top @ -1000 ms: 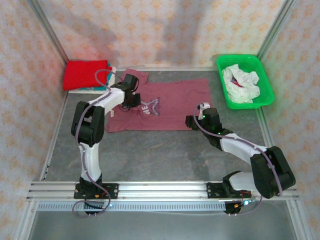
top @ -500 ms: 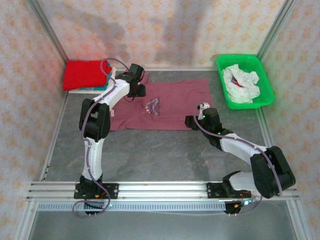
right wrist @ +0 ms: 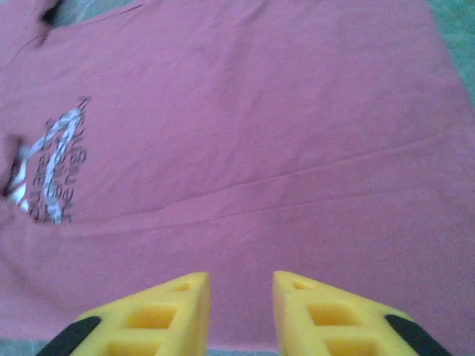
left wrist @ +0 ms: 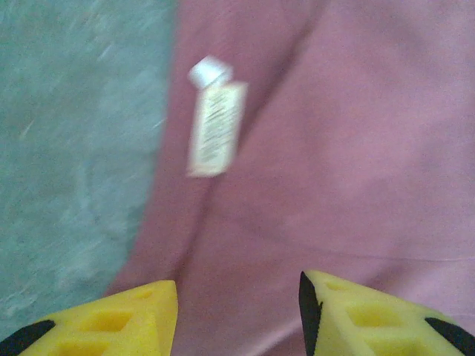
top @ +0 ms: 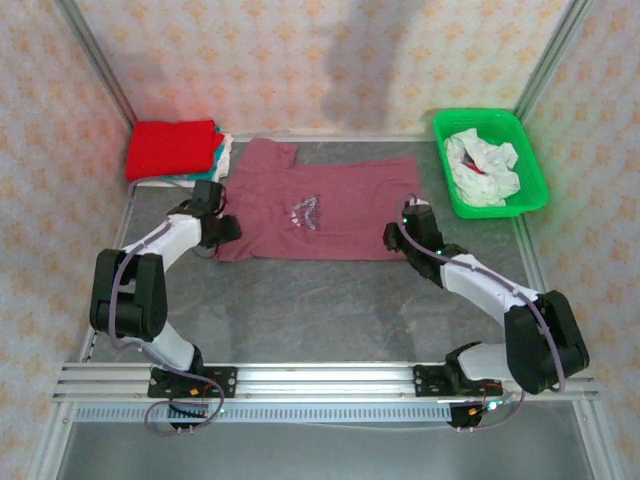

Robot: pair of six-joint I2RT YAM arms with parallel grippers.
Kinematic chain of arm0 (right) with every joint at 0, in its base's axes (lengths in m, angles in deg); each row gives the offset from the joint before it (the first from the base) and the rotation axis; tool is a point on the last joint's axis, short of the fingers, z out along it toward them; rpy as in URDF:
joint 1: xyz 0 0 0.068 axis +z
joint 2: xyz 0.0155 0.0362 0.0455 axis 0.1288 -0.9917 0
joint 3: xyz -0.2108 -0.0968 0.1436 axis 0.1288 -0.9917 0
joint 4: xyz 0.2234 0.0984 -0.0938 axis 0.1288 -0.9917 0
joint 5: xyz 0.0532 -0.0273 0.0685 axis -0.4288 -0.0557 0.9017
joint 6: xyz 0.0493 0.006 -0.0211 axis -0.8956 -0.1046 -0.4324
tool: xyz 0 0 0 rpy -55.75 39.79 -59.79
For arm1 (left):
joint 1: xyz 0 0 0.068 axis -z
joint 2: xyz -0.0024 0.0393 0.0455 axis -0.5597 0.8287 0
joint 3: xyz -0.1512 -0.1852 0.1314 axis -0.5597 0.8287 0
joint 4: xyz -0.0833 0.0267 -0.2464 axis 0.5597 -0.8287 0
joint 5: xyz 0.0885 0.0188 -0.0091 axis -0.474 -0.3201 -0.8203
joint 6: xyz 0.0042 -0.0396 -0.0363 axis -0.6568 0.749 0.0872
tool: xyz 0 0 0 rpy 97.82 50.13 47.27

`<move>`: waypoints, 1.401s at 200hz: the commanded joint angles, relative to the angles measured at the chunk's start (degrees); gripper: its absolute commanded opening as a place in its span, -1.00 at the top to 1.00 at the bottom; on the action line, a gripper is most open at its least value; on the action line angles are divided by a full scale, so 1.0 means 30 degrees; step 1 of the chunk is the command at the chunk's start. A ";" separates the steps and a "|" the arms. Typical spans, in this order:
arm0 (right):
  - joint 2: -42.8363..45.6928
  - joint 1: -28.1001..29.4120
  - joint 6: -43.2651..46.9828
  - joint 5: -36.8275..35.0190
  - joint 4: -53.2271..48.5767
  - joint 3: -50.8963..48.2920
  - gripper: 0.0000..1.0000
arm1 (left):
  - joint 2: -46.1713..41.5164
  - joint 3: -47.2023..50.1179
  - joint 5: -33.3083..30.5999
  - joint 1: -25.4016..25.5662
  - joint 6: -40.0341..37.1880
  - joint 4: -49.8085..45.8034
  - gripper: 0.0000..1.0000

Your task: Fold and stack the t-shirts

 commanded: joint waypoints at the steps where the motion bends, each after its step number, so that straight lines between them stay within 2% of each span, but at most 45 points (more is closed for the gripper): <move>1: -0.1223 -0.0789 -0.2312 -0.1084 -0.3616 0.0980 0.47 | 0.0300 0.0633 0.1925 -0.0907 0.0443 0.1609 0.06; 27: -0.3169 -0.2321 -0.2818 0.0457 -0.4511 0.1946 0.49 | 0.1142 0.0941 0.2994 -0.1687 0.0795 0.2462 0.08; 73: -0.6434 -0.3358 -0.2606 0.0803 -0.5534 0.3415 0.52 | 0.1280 0.1527 0.3340 -0.3102 0.1448 0.2822 0.13; 110: -0.6722 -0.3909 -0.2906 0.1080 -0.5314 0.2745 0.52 | 0.0566 0.1505 0.2013 -0.3393 0.0997 0.1964 0.13; 154: -0.5907 -0.3936 -0.3280 0.1277 -0.5436 0.2138 0.46 | -0.0193 0.1710 0.1987 -0.3381 0.1255 0.1629 0.11; 186: -0.4956 -0.3901 -0.2827 0.2099 -0.5458 0.2439 0.36 | -0.2527 0.1650 0.1084 -0.2801 0.1355 0.1059 0.06; 216: -0.4358 -0.3128 -0.2297 0.1706 -0.6657 0.3740 0.29 | -0.3574 -0.0349 -0.0850 -0.0411 0.0600 -0.1043 0.06; 240: -0.4634 -0.2160 -0.2059 0.0686 -0.7067 0.4527 0.26 | -0.3248 -0.0377 0.0583 0.0576 0.0954 0.0432 0.07; 280: -0.6217 -0.1366 -0.2411 0.0693 -0.6666 0.5486 0.30 | -0.0259 -0.0642 0.2313 0.1133 0.1501 0.2230 0.14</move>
